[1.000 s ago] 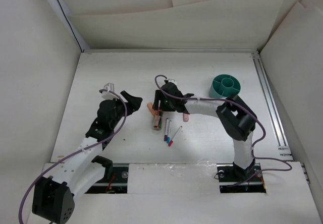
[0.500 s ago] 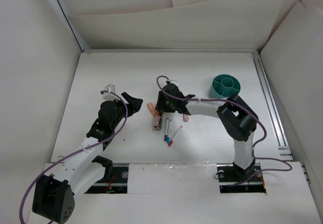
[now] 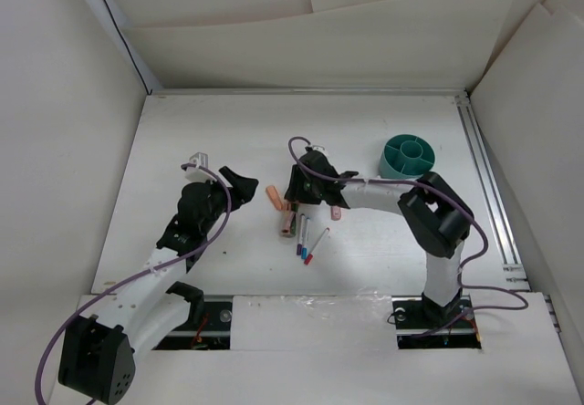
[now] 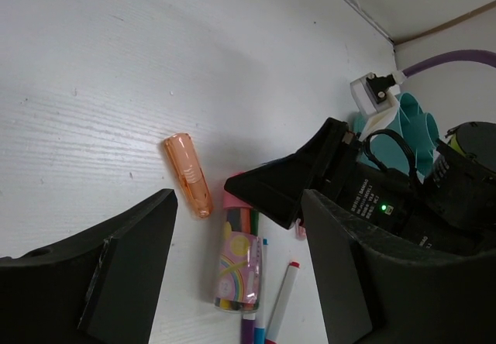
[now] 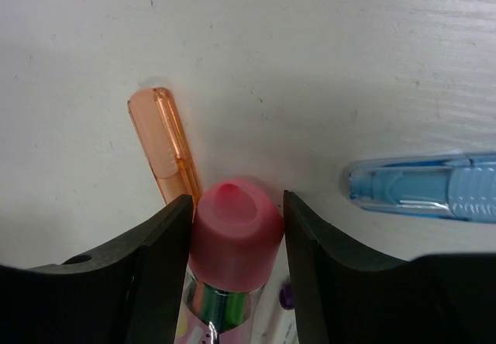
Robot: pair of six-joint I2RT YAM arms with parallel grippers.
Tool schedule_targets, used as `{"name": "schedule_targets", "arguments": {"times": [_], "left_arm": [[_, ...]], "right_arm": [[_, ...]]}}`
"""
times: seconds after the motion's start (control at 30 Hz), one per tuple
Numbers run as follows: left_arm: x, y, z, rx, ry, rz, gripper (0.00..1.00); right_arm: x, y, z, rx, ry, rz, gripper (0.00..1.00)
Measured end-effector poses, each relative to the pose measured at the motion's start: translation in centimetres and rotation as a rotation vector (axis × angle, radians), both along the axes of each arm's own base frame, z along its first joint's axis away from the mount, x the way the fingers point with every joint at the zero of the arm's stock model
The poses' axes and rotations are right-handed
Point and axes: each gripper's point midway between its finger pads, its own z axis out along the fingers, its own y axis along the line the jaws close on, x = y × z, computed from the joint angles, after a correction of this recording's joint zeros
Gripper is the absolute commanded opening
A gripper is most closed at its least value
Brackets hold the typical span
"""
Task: Sort the stationery into containers
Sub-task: Pick up the stationery from the center of the board, then place the stationery in the storage box.
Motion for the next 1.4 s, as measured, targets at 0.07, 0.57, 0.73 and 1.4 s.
{"name": "schedule_targets", "arguments": {"times": [0.07,0.57,0.73,1.4], "left_arm": [[0.0,0.0,0.0,-0.001,0.001,0.001,0.62],[0.2,-0.1,0.3,-0.009,-0.013,0.001,0.62],[0.2,-0.1,0.1,-0.008,-0.010,0.000,0.62],[0.7,-0.5,-2.5,0.012,0.060,-0.005,0.48]], "right_arm": [[-0.4,-0.4,0.3,-0.001,0.002,0.001,0.24],[0.2,-1.4,8.0,0.078,-0.129,0.011,0.21],[0.6,-2.0,8.1,0.073,-0.133,0.001,0.19],[5.9,-14.5,18.1,0.058,-0.300,-0.224,0.19]]}}
